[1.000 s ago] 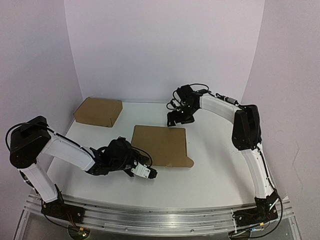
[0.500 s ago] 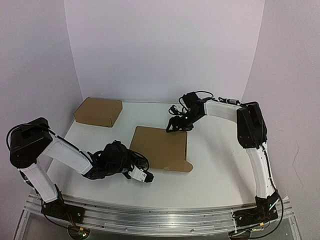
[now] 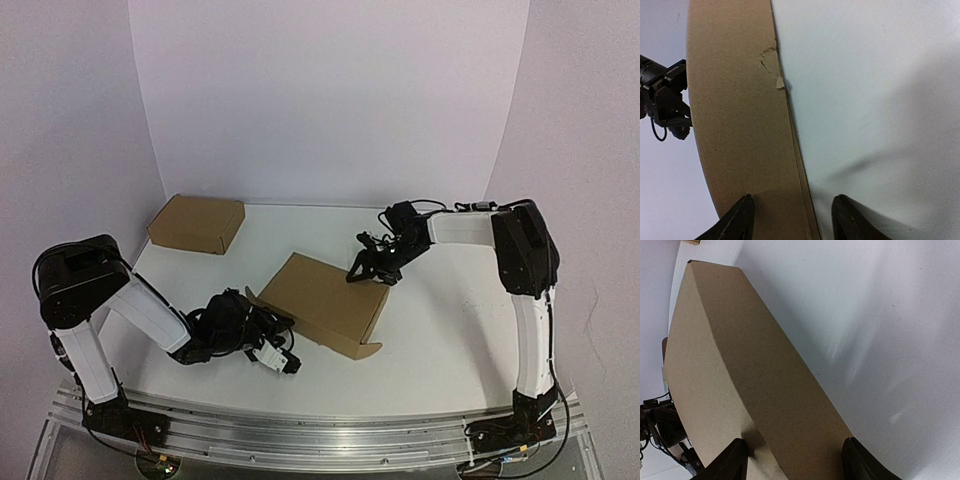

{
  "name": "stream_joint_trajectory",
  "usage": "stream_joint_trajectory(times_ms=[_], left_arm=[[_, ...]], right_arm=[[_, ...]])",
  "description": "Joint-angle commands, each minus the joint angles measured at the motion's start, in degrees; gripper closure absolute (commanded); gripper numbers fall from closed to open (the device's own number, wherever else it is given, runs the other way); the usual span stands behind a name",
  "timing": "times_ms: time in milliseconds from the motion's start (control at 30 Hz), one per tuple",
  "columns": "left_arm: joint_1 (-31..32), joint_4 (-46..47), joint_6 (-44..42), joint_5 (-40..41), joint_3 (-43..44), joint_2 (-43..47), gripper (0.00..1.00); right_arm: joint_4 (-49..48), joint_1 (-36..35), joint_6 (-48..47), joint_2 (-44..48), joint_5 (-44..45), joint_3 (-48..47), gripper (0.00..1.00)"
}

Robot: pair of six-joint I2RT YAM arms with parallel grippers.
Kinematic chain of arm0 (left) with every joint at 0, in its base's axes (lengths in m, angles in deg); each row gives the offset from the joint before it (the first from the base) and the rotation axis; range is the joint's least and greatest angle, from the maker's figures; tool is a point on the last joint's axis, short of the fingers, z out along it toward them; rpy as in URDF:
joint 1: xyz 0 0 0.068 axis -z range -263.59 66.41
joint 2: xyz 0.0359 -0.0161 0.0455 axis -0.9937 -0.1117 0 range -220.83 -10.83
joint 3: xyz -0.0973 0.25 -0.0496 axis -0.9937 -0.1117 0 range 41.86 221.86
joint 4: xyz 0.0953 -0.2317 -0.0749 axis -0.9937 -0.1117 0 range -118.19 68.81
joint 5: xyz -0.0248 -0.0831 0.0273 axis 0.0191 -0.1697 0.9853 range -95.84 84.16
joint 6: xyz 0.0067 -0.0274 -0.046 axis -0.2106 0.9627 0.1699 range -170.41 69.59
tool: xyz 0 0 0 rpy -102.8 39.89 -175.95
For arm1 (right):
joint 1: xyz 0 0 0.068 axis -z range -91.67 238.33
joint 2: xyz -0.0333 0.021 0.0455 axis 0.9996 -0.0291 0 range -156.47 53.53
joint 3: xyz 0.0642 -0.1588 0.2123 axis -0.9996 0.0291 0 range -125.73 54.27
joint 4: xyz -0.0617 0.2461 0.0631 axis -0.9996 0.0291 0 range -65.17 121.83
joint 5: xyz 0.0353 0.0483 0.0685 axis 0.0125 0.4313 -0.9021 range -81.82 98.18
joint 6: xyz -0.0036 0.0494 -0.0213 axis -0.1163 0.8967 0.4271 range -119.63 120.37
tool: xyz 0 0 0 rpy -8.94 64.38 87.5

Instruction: Fold the paper box

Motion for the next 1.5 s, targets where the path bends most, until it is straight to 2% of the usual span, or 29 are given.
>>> stream_joint_trajectory(times_ms=[0,67,233,333,467,633,733,933,1133,1300,1467], left_arm=[[-0.7,-21.8,-1.3,-5.7,0.9,-0.7,0.33],[-0.8,-26.8,1.8,-7.6,2.4,2.4,0.31],[-0.9,-31.5,6.5,-11.0,4.2,12.0,0.33],[-1.1,-34.5,7.1,-16.9,4.1,19.5,0.32],[-1.4,-37.3,6.4,-23.7,2.7,26.3,0.26],[-2.8,-39.0,8.8,-28.1,4.8,26.3,0.23],[-3.2,-38.7,8.2,-23.5,6.6,21.2,0.18],[-3.4,-21.8,7.2,-12.4,7.4,7.6,0.15],[-2.4,-12.7,9.4,-6.7,11.9,-2.9,0.17],[-1.5,0.7,5.3,-5.0,7.5,-5.9,0.25],[-2.0,11.1,4.4,-2.6,6.8,-5.2,0.4]], right_arm=[[13.5,-4.5,3.1,-3.5,0.8,6.5,0.36],[13.4,-4.6,3.2,-3.3,1.1,6.4,0.36],[13.5,-4.6,3.1,-3.3,1.7,5.7,0.37],[13.5,-4.5,3.1,-3.6,1.9,5.5,0.37],[13.5,-4.5,3.2,-3.7,2.1,5.5,0.37],[13.5,-4.5,3.4,-3.7,1.8,5.1,0.38],[13.5,-4.5,3.5,-3.5,1.7,5.0,0.38],[13.4,-4.6,3.8,-3.7,-0.2,5.9,0.39],[12.8,-6.9,3.6,-4.4,-4.7,7.1,0.43],[11.8,-9.7,6.0,-6.1,-11.5,6.9,0.44],[11.6,-10.1,9.0,-4.5,-14.0,6.8,0.45]])
